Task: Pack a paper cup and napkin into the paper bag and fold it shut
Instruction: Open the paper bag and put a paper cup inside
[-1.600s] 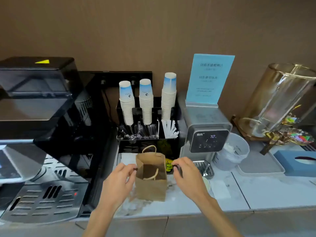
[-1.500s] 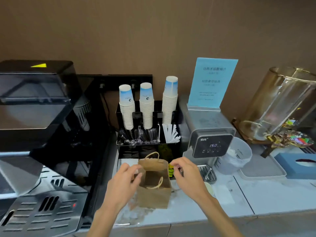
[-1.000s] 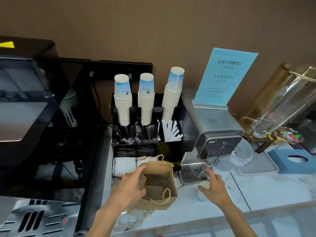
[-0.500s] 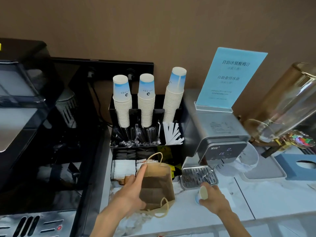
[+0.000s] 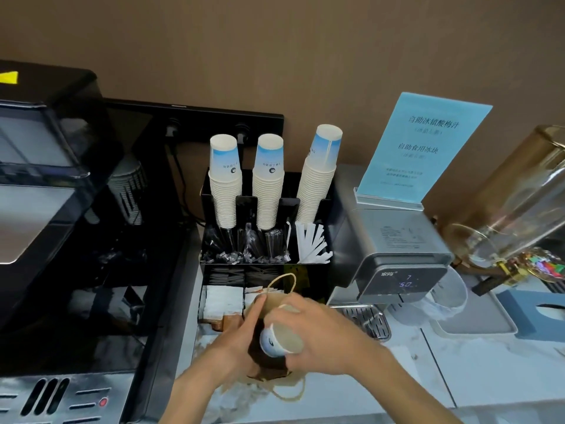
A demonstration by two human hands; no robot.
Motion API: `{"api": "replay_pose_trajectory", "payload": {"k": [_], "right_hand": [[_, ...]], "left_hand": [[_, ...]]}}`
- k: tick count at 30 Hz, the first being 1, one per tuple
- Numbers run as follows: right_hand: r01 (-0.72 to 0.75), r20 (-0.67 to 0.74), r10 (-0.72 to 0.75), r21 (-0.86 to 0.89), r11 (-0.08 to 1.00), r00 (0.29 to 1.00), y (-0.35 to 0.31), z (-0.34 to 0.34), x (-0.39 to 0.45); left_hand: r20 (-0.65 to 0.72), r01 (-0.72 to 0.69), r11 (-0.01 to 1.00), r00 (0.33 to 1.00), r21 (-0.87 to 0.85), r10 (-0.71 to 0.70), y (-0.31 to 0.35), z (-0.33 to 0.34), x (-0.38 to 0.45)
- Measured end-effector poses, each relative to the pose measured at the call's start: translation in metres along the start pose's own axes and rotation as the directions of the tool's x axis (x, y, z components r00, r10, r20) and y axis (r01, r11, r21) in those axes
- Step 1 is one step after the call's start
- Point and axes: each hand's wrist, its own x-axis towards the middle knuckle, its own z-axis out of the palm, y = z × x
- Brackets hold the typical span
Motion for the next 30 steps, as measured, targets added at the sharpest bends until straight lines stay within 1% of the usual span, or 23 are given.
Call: {"api": "replay_pose_trajectory", "payload": {"k": [1, 3, 5, 7, 12, 13, 14, 15, 16, 17, 18, 19, 20, 21, 22, 23, 24, 25, 26, 27, 28, 29, 30], "right_hand": [[0.013, 0.084, -0.006, -0.086, 0.996, 0.996, 0.0, 0.005, 0.01], [-0.003, 0.257, 0.056, -0.2, 0.98, 0.965, 0.004, 0.016, 0.029], [-0.054, 0.379, 0.158, -0.272, 0.961, 0.912, 0.004, 0.027, 0.046], [-0.097, 0.457, 0.238, -0.312, 0.945, 0.857, 0.0, 0.039, 0.058], [-0.178, 0.408, 0.358, -0.415, 0.892, 0.84, -0.002, 0.066, 0.077], [-0.159, 0.418, 0.408, -0.513, 0.843, 0.812, -0.009, 0.076, 0.082], [-0.133, 0.406, 0.473, -0.633, 0.763, 0.782, -0.019, 0.09, 0.088], [-0.167, 0.394, 0.621, -0.74, 0.652, 0.678, -0.035, 0.094, 0.091], [-0.208, 0.401, 0.703, -0.765, 0.61, 0.588, -0.044, 0.096, 0.1], [-0.248, 0.396, 0.728, -0.758, 0.603, 0.559, -0.05, 0.102, 0.103], [-0.201, 0.411, 0.711, -0.769, 0.606, 0.571, -0.052, 0.111, 0.108], [-0.158, 0.438, 0.713, -0.783, 0.602, 0.548, -0.057, 0.11, 0.107], [-0.163, 0.437, 0.729, -0.789, 0.592, 0.528, -0.057, 0.106, 0.103], [-0.201, 0.457, 0.729, -0.76, 0.618, 0.51, -0.059, 0.111, 0.104], [-0.24, 0.434, 0.728, -0.746, 0.621, 0.531, -0.059, 0.115, 0.111], [-0.327, 0.39, 0.76, -0.732, 0.598, 0.519, -0.058, 0.113, 0.111], [-0.421, 0.297, 0.775, -0.704, 0.572, 0.557, -0.049, 0.112, 0.107], [-0.328, 0.25, 0.697, -0.744, 0.582, 0.672, -0.039, 0.116, 0.102], [-0.365, 0.267, 0.653, -0.654, 0.663, 0.709, -0.03, 0.117, 0.1], [-0.32, 0.319, 0.568, -0.577, 0.751, 0.758, -0.021, 0.122, 0.101], [-0.312, 0.309, 0.549, -0.568, 0.762, 0.777, -0.021, 0.126, 0.106], [-0.339, 0.273, 0.575, -0.588, 0.734, 0.771, -0.028, 0.124, 0.106], [-0.44, 0.339, 0.631, -0.492, 0.751, 0.698, -0.033, 0.124, 0.106]], "left_hand": [[0.008, 0.002, 1.0, 1.0, -0.01, -0.002, 0.0, 0.0, -0.001], [0.02, -0.002, 1.0, 1.0, -0.012, 0.002, 0.001, 0.003, -0.001], [0.034, -0.014, 1.0, 0.999, 0.007, 0.013, 0.003, 0.009, 0.001], [0.042, -0.01, 1.0, 0.999, 0.015, 0.009, 0.006, 0.013, 0.004], [0.045, -0.007, 0.999, 0.999, 0.039, 0.005, 0.01, 0.012, 0.002], [0.051, -0.015, 0.999, 0.999, 0.037, 0.013, 0.013, 0.012, 0.0], [0.061, -0.028, 0.999, 0.998, 0.033, 0.026, 0.015, 0.012, -0.002], [0.071, -0.045, 0.999, 0.997, 0.026, 0.043, 0.018, 0.013, -0.004], [0.082, -0.062, 0.998, 0.995, 0.018, 0.06, 0.021, 0.014, -0.006], [0.09, -0.074, 0.997, 0.993, 0.014, 0.073, 0.023, 0.016, -0.007], [0.092, -0.081, 0.997, 0.993, 0.013, 0.08, 0.024, 0.016, -0.008], [0.091, -0.084, 0.996, 0.992, 0.013, 0.083, 0.024, 0.017, -0.008], [0.084, -0.084, 0.996, 0.993, 0.01, 0.083, 0.024, 0.017, -0.008], [0.073, -0.079, 0.997, 0.994, 0.002, 0.079, 0.023, 0.017, -0.008], [0.061, -0.073, 0.997, 0.995, -0.007, 0.073, 0.022, 0.016, -0.008], [0.049, -0.066, 0.998, 0.997, -0.01, 0.066, 0.02, 0.014, -0.009], [0.04, -0.057, 0.998, 0.998, -0.009, 0.057, 0.019, 0.012, -0.01], [0.036, -0.048, 0.999, 0.998, -0.01, 0.048, 0.018, 0.01, -0.012], [0.038, -0.042, 0.999, 0.998, -0.019, 0.043, 0.017, 0.008, -0.013], [0.043, -0.042, 0.999, 0.998, -0.034, 0.043, 0.017, 0.006, -0.014], [0.051, -0.046, 0.998, 0.998, -0.052, 0.048, 0.017, 0.005, -0.015], [0.059, -0.051, 0.996, 0.997, -0.067, 0.055, 0.017, 0.005, -0.015], [0.064, -0.055, 0.996, 0.996, -0.076, 0.06, 0.017, 0.005, -0.015]]}}
